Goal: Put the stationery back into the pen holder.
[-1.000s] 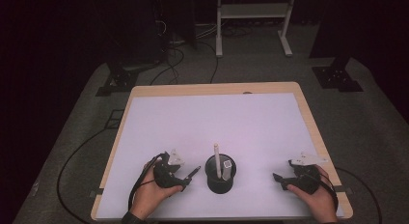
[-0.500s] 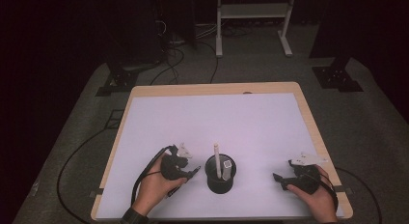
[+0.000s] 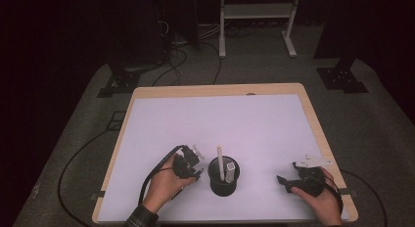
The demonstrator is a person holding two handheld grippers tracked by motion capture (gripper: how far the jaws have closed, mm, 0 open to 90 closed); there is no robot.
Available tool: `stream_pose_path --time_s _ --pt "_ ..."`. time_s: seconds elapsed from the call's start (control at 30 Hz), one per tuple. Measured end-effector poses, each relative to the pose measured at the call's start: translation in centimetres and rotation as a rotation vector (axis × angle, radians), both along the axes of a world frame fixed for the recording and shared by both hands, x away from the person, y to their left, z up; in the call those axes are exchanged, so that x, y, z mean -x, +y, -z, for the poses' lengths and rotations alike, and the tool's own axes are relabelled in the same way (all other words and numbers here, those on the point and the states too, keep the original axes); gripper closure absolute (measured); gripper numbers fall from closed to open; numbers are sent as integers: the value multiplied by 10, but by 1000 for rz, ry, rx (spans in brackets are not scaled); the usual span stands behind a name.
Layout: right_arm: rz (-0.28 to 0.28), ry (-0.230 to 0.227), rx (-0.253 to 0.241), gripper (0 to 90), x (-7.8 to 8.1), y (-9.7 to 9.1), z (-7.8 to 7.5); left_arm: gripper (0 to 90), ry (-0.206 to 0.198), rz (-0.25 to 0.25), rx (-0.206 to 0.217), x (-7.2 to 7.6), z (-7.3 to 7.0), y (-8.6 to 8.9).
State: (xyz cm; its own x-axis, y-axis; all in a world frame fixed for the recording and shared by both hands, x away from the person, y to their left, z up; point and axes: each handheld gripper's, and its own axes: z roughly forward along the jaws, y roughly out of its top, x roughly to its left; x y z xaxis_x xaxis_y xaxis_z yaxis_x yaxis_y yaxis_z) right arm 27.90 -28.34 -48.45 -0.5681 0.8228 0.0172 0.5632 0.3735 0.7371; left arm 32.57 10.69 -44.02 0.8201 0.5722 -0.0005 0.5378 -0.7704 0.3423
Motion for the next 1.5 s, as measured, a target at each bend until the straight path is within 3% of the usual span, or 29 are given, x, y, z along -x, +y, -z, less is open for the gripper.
stream_pose_path --time_s 0.4,0.53,1.03,1.23,1.27,1.33,1.5 --pt "0 0 0 163 0 0 0 749 15 -25 -72 -2 -1 -10" --pt "0 0 0 163 0 0 0 803 15 -28 -75 -2 -1 -11" --pt "0 0 0 163 0 0 0 807 31 -32 11 -5 -2 1" --pt "0 0 0 163 0 0 0 807 35 -48 64 -6 -6 10" --pt "0 0 0 163 0 0 0 807 43 -56 98 -7 -7 15" --pt "0 0 0 163 0 0 0 807 38 -56 108 -7 -9 17" --pt "0 0 0 163 0 0 0 807 9 -71 193 -7 -19 29"
